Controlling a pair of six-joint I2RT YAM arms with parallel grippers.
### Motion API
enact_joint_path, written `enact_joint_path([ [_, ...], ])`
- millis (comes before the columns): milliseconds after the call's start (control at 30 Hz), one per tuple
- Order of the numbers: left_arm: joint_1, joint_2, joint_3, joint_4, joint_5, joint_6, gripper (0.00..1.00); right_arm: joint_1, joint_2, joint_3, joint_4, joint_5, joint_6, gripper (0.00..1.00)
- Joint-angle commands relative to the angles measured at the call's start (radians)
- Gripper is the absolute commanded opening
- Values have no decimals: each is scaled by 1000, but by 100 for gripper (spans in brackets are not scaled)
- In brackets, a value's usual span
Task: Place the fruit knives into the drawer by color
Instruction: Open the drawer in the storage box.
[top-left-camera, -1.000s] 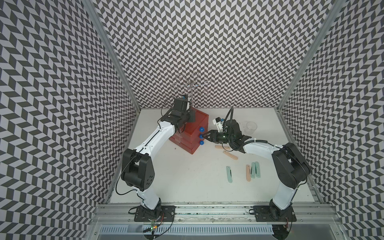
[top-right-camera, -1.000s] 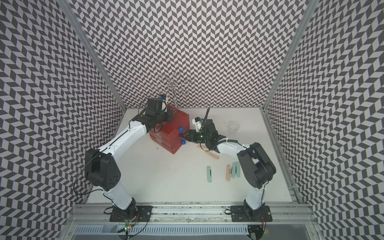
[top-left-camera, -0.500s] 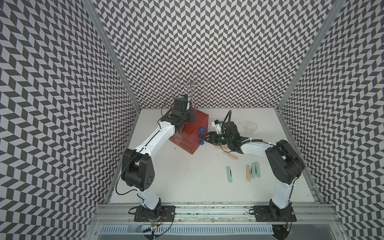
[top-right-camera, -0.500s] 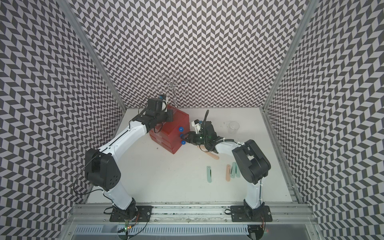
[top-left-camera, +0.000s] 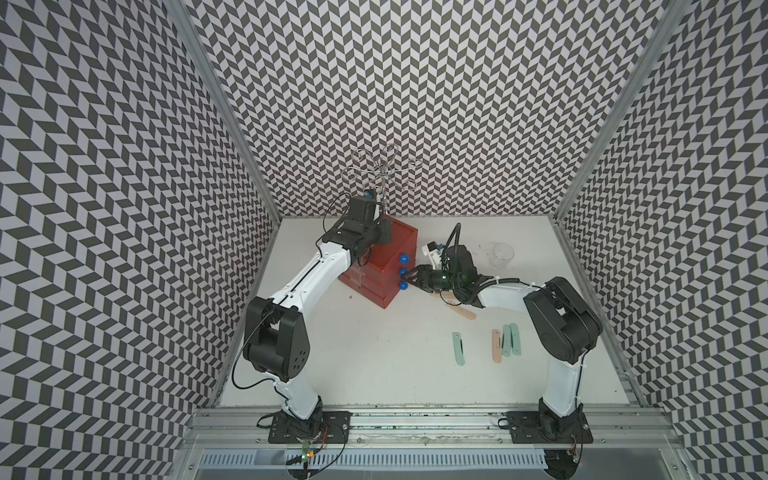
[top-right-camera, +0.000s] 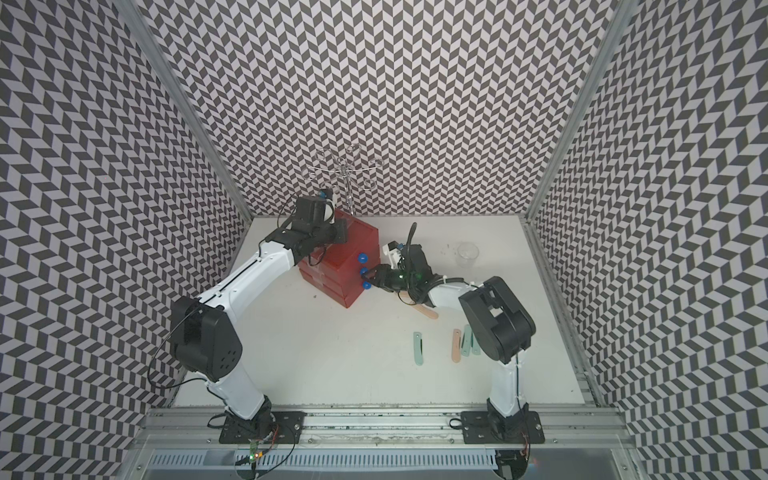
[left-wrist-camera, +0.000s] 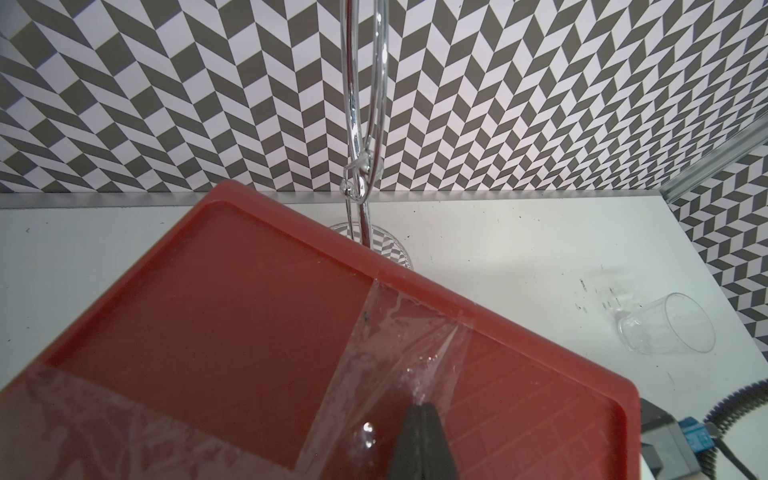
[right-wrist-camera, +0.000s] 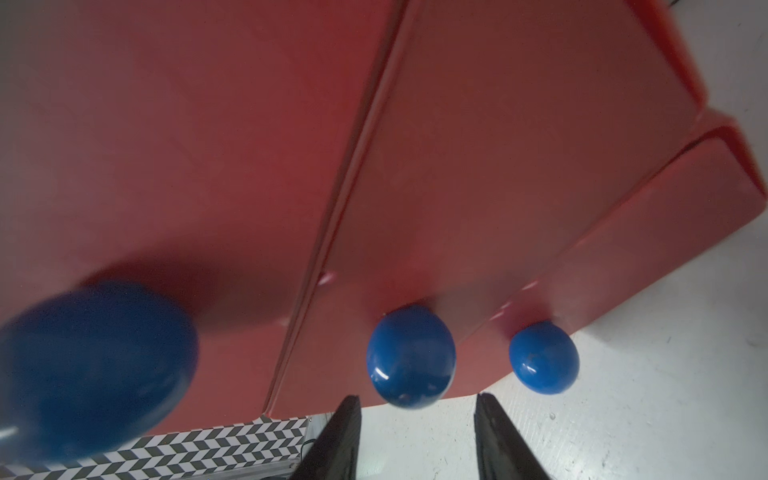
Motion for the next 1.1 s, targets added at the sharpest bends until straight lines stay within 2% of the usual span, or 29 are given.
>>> enact_joint_path([
  [0,-2,101,-63,-243,-13,14,0,-6,17,28,74,-15,16,45],
  [567,-4,105,-61,-245,-13,15,0,-15,49,74,80,-27,28,43],
  [700,-2,106,-61,-245,-12,16,0,-14,65,80,85,-29,34,34],
  [800,-3,106,-61,-246,-12,16,0,-16,66,77,86,-28,37,25],
  [1067,-4,107,-61,-246,-10,16,0,-28,24,22,83,-16,31,16],
])
